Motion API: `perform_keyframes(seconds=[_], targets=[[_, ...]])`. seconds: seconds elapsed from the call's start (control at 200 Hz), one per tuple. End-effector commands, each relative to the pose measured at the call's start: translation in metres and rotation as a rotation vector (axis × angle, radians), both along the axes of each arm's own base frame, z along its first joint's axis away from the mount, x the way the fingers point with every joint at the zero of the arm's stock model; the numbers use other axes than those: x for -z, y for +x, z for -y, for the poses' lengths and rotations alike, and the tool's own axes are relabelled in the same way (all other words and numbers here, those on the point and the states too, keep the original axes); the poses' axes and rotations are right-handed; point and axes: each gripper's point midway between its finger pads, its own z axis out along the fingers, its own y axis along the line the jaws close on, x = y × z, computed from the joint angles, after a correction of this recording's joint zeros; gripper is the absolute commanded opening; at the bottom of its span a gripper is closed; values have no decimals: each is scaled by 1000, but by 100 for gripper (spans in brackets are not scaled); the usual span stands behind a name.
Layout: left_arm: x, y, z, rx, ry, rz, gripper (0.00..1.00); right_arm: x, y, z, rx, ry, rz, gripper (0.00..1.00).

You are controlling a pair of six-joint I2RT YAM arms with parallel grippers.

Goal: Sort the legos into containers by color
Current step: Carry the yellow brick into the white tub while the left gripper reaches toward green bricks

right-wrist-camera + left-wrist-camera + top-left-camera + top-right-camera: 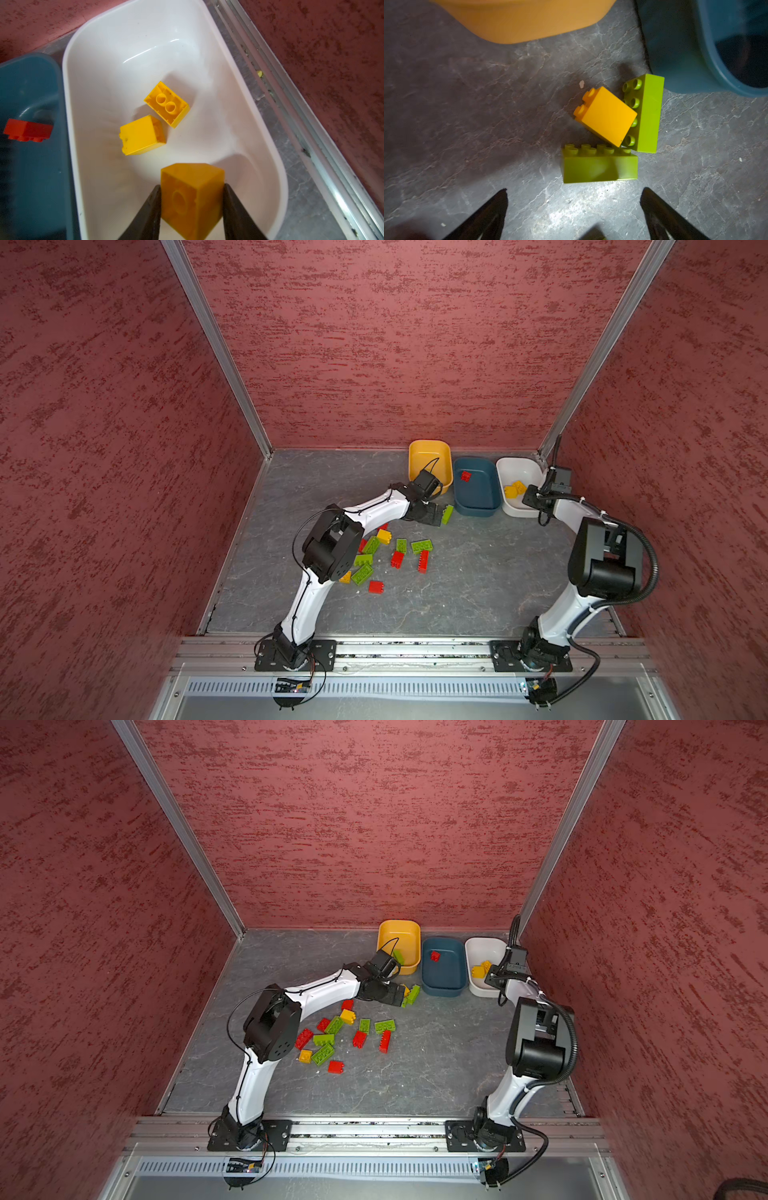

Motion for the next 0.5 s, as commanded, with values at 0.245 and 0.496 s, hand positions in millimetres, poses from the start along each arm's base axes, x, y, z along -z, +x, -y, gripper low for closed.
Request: perform_keyframes(seconds=[0.245, 0.496], targets=[[25, -3, 5, 23, 82, -47, 100, 2, 38, 23, 11, -88, -22, 48], [32, -1, 12, 35, 75, -62, 100, -7, 64, 30, 84, -24, 17, 61]])
